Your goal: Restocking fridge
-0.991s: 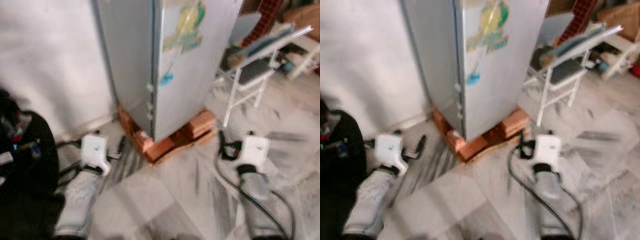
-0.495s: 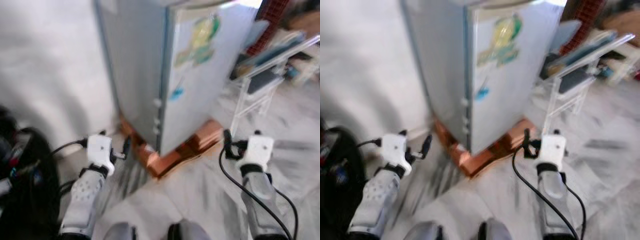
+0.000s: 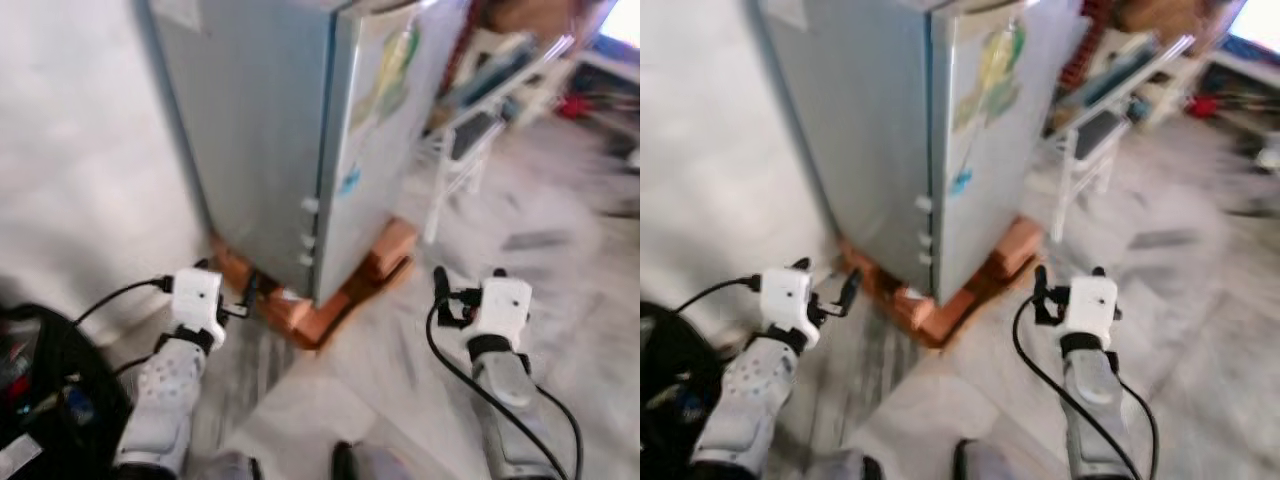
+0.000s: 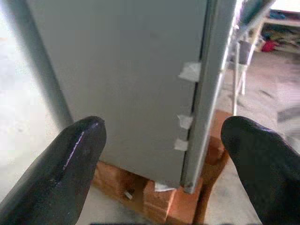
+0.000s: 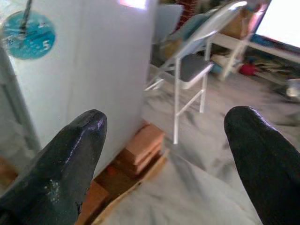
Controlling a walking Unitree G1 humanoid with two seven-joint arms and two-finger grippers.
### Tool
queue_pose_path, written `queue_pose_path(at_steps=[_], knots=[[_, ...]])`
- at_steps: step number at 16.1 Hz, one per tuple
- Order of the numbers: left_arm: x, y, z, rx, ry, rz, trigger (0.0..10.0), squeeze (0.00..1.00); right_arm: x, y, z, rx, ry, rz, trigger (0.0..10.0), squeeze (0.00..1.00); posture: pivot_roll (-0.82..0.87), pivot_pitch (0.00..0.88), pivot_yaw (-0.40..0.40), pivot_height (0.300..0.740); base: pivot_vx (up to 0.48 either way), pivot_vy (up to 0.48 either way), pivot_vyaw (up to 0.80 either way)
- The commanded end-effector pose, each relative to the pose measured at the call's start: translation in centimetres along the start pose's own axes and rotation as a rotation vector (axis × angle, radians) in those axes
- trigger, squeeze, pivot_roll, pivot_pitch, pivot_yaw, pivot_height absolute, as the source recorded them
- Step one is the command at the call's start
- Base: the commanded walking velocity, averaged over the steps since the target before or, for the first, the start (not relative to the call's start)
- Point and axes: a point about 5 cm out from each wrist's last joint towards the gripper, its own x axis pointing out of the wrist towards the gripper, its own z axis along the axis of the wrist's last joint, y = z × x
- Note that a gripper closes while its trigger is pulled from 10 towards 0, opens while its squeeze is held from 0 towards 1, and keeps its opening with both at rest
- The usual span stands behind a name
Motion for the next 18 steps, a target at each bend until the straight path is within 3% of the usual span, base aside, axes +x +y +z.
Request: queue_pose_path(at_steps=[1, 5, 14, 18], knots=[[-0.15, -0.13, 0.26, 0.007, -0.011, 0.001, 10.0, 0.00, 0.15, -0.18, 0.12, -0.007, -0.001, -0.005, 10.0, 0.00, 0.06, 0.109, -0.048, 0.740, 0.000, 0.000, -0.80], [0.09, 0.29, -0.08, 0.041, 0.006, 0.056, 10.0, 0.00, 0.21, -0.55, 0.18, -0.015, -0.003, -0.015, 10.0, 0.00, 0.05, 0.108, -0.050, 0.740, 0.000, 0.000, -0.80], [0.16, -0.17, 0.06, 0.029, -0.017, 0.007, 10.0, 0.00, 0.31, -0.49, 0.23, -0.022, -0.007, -0.017, 10.0, 0.00, 0.05, 0.111, -0.050, 0.740, 0.000, 0.000, -0.80], [0.29, -0.17, 0.11, 0.024, -0.022, 0.012, 10.0, 0.00, 0.21, -0.40, 0.19, -0.022, -0.010, -0.014, 10.0, 0.00, 0.05, 0.111, -0.050, 0.740, 0.379, 0.074, -0.23]])
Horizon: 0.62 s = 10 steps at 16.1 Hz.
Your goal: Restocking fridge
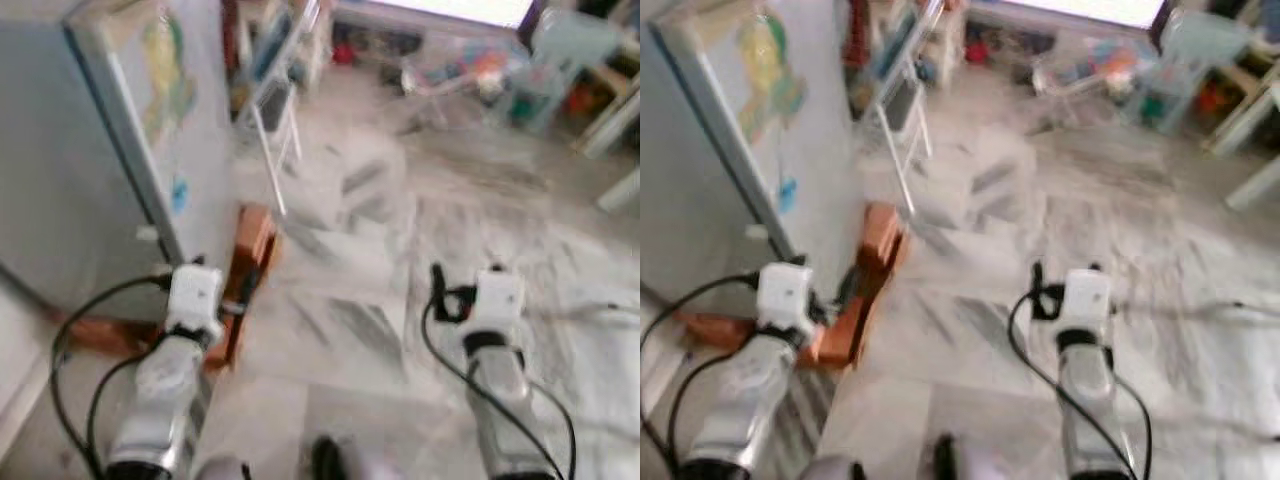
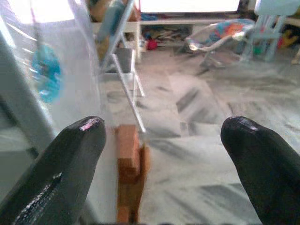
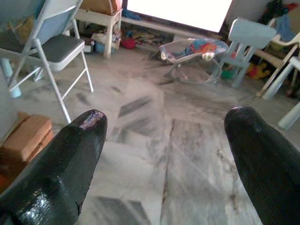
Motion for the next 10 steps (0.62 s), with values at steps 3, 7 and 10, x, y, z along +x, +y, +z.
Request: queue_pose_path(at_steps=[3, 7, 10], knots=[[0.19, -0.36, 0.03, -0.014, 0.004, 0.005, 10.0, 0.00, 0.18, -0.55, 0.37, -0.013, -0.016, -0.015, 10.0, 0.00, 0.05, 0.115, -0.048, 0.740, 0.332, 0.346, 0.00], [0.20, -0.32, 0.04, -0.020, -0.001, 0.014, 10.0, 0.00, 0.15, -0.58, 0.31, -0.017, -0.014, -0.015, 10.0, 0.00, 0.05, 0.114, -0.049, 0.740, 0.289, 0.385, 0.00], [0.07, -0.26, -0.04, -0.043, 0.005, 0.018, 10.0, 0.00, 0.11, -0.58, 0.23, -0.019, -0.012, -0.013, 10.0, 0.00, 0.05, 0.114, -0.049, 0.740, 0.000, 0.130, 0.00]])
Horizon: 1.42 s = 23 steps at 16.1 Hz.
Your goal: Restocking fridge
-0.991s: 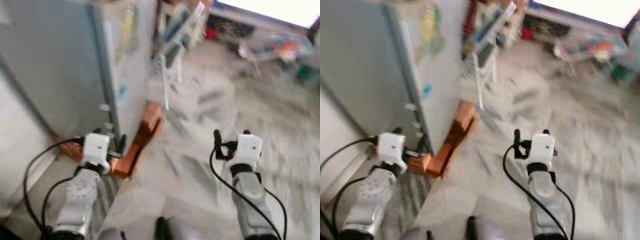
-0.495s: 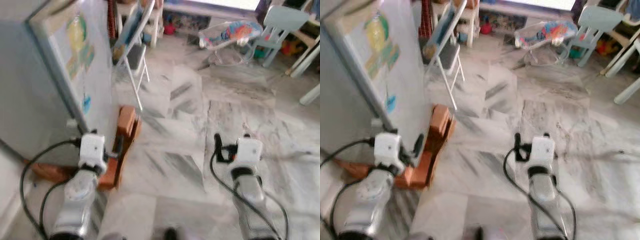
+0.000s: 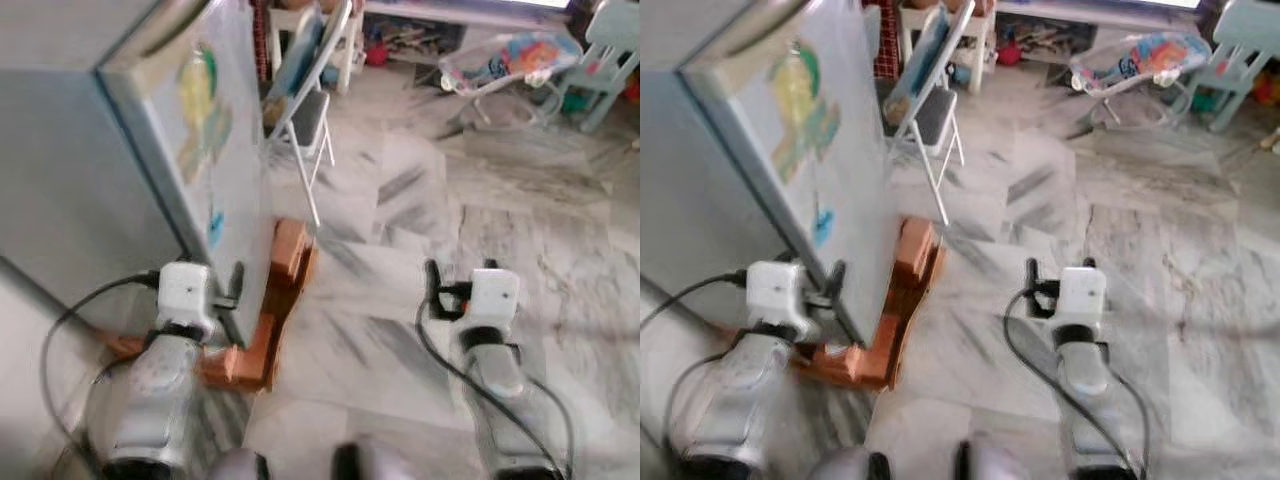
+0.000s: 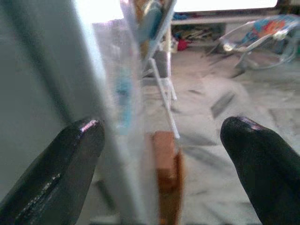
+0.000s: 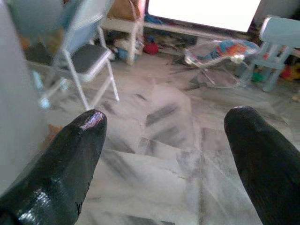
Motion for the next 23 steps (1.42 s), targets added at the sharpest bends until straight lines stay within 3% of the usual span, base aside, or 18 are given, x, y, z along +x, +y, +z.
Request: queue_pose_path(at_steps=[1, 4, 8, 11, 16, 19, 23], knots=[[-0.5, 0.8, -0.6, -0.008, 0.048, 0.009, 10.0, 0.00, -0.1, 0.1, 0.1, 0.005, -0.007, -0.004, 10.0, 0.00, 0.05, 0.116, -0.052, 0.740, 0.000, 0.000, 0.00], [-2.1, 2.2, -1.3, 0.040, 0.104, -0.038, 10.0, 0.00, -0.2, -0.1, 0.0, -0.004, -0.005, -0.004, 10.0, 0.00, 0.05, 0.123, -0.053, 0.740, 0.000, 0.000, 0.00], [-2.3, 2.6, -0.7, 0.049, 0.095, -0.006, 10.0, 0.00, 0.0, -0.1, 0.1, -0.024, -0.006, 0.006, 10.0, 0.00, 0.06, 0.138, -0.067, 0.740, 0.000, 0.000, 0.00], [-0.3, 2.5, 0.7, 0.008, 0.013, 0.023, 10.0, 0.00, -0.3, 0.3, -0.8, -0.082, 0.060, 0.075, 10.0, 0.00, 0.05, 0.154, -0.079, 0.740, 0.000, 0.000, 0.00], [1.5, 1.8, 1.0, -0.022, -0.005, -0.015, 10.0, 0.00, -1.5, 0.1, -2.0, -0.051, 0.150, 0.139, 10.0, 0.00, 0.02, 0.161, -0.086, 0.740, 0.000, 0.000, 0.00], [2.1, 1.0, 0.9, -0.005, -0.002, -0.061, 10.0, 0.00, -1.6, 0.1, -1.9, -0.066, 0.159, 0.162, 10.0, 0.00, 0.02, 0.170, -0.104, 0.740, 0.000, 0.000, 0.00], [4.2, 2.1, 1.5, -0.007, -0.023, 0.004, 10.0, 0.00, -1.3, 0.3, -0.8, -0.073, 0.107, 0.181, 10.0, 0.00, 0.01, 0.177, -0.112, 0.740, 0.000, 0.000, 0.00]])
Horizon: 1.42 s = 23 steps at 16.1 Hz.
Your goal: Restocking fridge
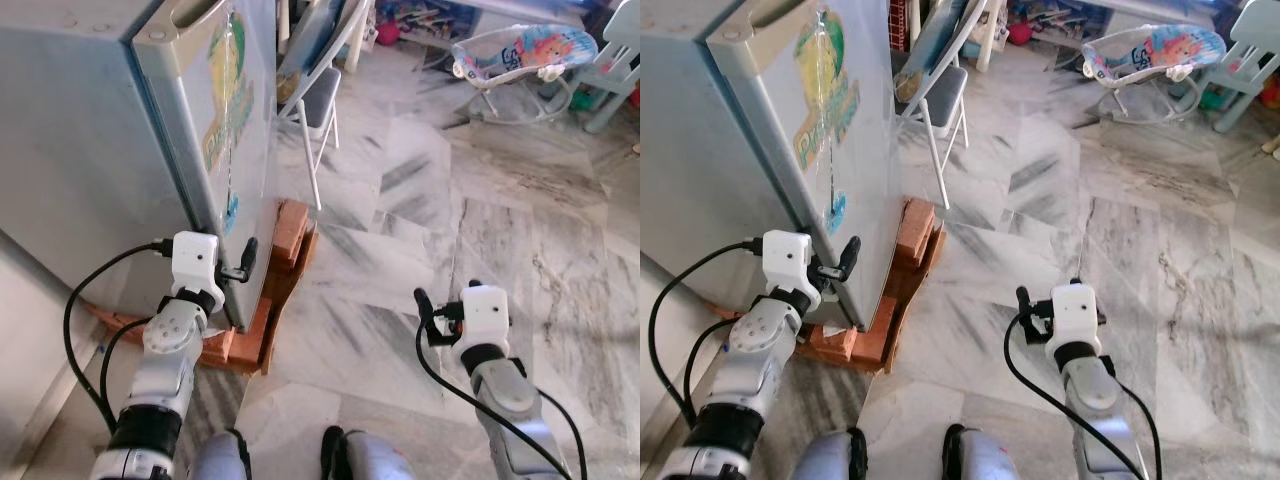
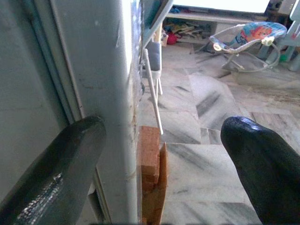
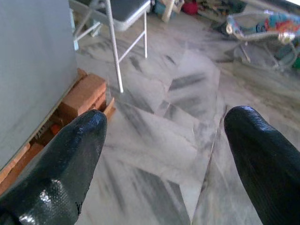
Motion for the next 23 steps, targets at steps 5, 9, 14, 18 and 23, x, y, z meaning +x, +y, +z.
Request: queue_pose_path(at_steps=[5, 9, 14, 18, 23], knots=[[1.0, 1.2, -0.2, 0.045, 0.019, 0.070, 10.0, 0.00, -0.5, 0.1, 0.4, -0.007, -0.022, 0.015, 10.0, 0.00, 0.00, 0.169, -0.102, 0.740, 0.000, 0.000, 0.00], [0.4, 1.3, -1.4, 0.056, 0.064, 0.046, 10.0, 0.00, -0.6, -0.1, 0.3, -0.012, -0.019, 0.012, 10.0, 0.00, 0.00, 0.165, -0.090, 0.740, 0.000, 0.000, 0.00], [1.0, 1.4, -0.9, 0.060, 0.039, 0.034, 10.0, 0.00, -0.4, 0.2, 0.4, -0.024, -0.028, 0.021, 10.0, 0.00, 0.01, 0.163, -0.090, 0.740, 0.000, 0.000, 0.00], [2.2, 1.1, 0.1, 0.072, 0.010, 0.019, 10.0, 0.00, -0.5, 0.1, 0.4, -0.026, -0.028, 0.009, 10.0, 0.00, 0.00, 0.171, -0.083, 0.740, 0.000, 0.000, 0.00], [2.7, -1.8, 0.7, 0.072, -0.032, -0.087, 10.0, 0.00, -0.5, 0.1, 0.3, -0.025, -0.024, 0.001, 10.0, 0.00, -0.01, 0.177, -0.076, 0.740, 0.000, 0.000, 0.00]])
